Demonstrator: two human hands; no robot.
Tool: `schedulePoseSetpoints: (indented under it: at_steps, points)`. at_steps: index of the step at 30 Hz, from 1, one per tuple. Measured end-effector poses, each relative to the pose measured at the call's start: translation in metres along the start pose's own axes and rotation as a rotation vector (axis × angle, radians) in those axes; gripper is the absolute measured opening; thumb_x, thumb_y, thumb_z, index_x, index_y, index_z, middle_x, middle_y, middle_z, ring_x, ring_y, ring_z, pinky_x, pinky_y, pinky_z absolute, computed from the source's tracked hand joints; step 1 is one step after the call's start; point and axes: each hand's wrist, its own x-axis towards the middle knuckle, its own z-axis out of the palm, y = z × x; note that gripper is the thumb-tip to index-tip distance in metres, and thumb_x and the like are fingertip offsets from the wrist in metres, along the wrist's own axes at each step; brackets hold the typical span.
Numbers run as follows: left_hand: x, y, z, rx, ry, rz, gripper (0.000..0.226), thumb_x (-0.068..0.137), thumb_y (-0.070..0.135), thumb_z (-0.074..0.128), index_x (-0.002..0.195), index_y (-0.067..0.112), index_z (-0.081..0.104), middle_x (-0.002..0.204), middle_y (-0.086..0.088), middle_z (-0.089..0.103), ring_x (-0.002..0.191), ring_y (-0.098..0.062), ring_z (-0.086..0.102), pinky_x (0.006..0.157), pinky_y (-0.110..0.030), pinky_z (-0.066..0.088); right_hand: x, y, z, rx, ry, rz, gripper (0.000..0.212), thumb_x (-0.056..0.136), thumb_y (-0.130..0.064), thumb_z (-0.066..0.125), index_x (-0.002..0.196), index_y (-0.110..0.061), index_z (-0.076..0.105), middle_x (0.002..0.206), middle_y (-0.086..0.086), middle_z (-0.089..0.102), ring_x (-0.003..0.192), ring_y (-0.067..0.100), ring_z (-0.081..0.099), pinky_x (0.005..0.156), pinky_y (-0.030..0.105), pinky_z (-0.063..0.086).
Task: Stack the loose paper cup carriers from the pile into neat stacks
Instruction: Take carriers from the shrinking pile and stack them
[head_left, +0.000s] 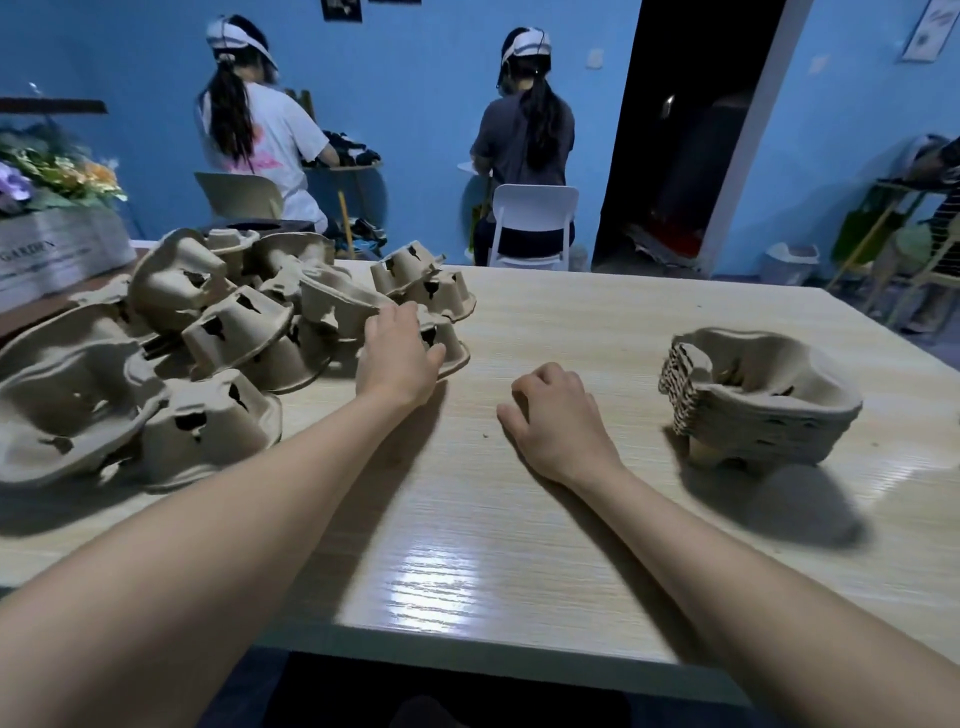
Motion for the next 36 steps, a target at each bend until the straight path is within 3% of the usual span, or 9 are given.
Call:
schedulePoseSetpoints:
  at_steps: [6,12,15,18,22,30,36]
  points:
    - [-0.014,0.001,-0.003,-0.013,0.005,0.132,0.036,0.088,0.018,0.060,0.122,0.012,0.053,0.128,-0.009,0.043,0.120,-0.028,0.036,0.099,-0.036,0.034,-0.001,0.001,0.000,0.006,-0.001,-0.005,0.037,0.094,-0.037,0.042,0.118,-0.012,0.055,0.122,0.007,0.047,0.115,0.026,0.040,0.096,0.037,0.034]
    - [-0.026,0.001,-0.012,-0.164,-0.035,0.168,0.025,0.083,0.013,0.066,0.108,0.016,0.062,0.107,0.000,0.046,0.113,-0.023,0.045,0.091,-0.020,0.031,-0.002,0.000,-0.001,0.002,-0.008,-0.003,0.037,0.095,-0.037,0.043,0.118,-0.012,0.055,0.122,0.008,0.047,0.116,0.027,0.040,0.096,0.038,0.034]
    - [-0.032,0.002,-0.015,-0.207,-0.015,0.189,0.029,0.082,0.017,0.068,0.110,0.015,0.061,0.106,0.000,0.048,0.111,-0.021,0.047,0.090,-0.021,0.035,-0.002,-0.001,-0.001,0.005,-0.004,-0.001,0.037,0.094,-0.037,0.043,0.118,-0.011,0.055,0.122,0.008,0.047,0.115,0.027,0.040,0.096,0.037,0.034]
    - [-0.032,0.004,-0.016,-0.168,0.033,0.120,0.044,0.082,0.029,0.069,0.121,0.017,0.053,0.120,-0.005,0.044,0.119,-0.021,0.039,0.095,-0.026,0.032,-0.003,0.000,-0.001,0.016,0.001,-0.001,0.037,0.094,-0.036,0.043,0.117,-0.011,0.055,0.122,0.008,0.048,0.115,0.026,0.040,0.096,0.037,0.034]
    - [-0.026,-0.002,-0.006,-0.100,-0.098,-0.037,0.070,0.077,0.047,0.070,0.132,0.015,0.041,0.137,-0.008,0.039,0.128,-0.027,0.033,0.105,-0.037,0.030,-0.003,0.001,-0.001,0.021,0.004,0.003,0.035,0.094,-0.036,0.044,0.115,-0.010,0.055,0.121,0.008,0.048,0.114,0.026,0.040,0.095,0.037,0.034]
    - [-0.034,-0.007,-0.018,-0.232,-0.103,-0.026,0.069,0.070,0.046,0.077,0.125,0.014,0.050,0.127,-0.004,0.051,0.118,-0.020,0.046,0.097,-0.030,0.036,0.001,0.003,0.001,0.073,0.028,0.013,0.035,0.093,-0.035,0.047,0.118,-0.011,0.053,0.121,0.006,0.048,0.113,0.024,0.041,0.095,0.037,0.037]
    - [-0.044,-0.002,-0.038,-0.322,-0.128,-0.047,0.070,0.069,0.045,0.078,0.125,0.012,0.053,0.121,0.000,0.058,0.106,-0.014,0.053,0.084,-0.021,0.036,-0.003,0.004,-0.002,0.247,0.109,0.014,0.039,0.091,-0.026,0.056,0.125,-0.008,0.052,0.125,0.010,0.049,0.120,0.025,0.042,0.099,0.034,0.037]
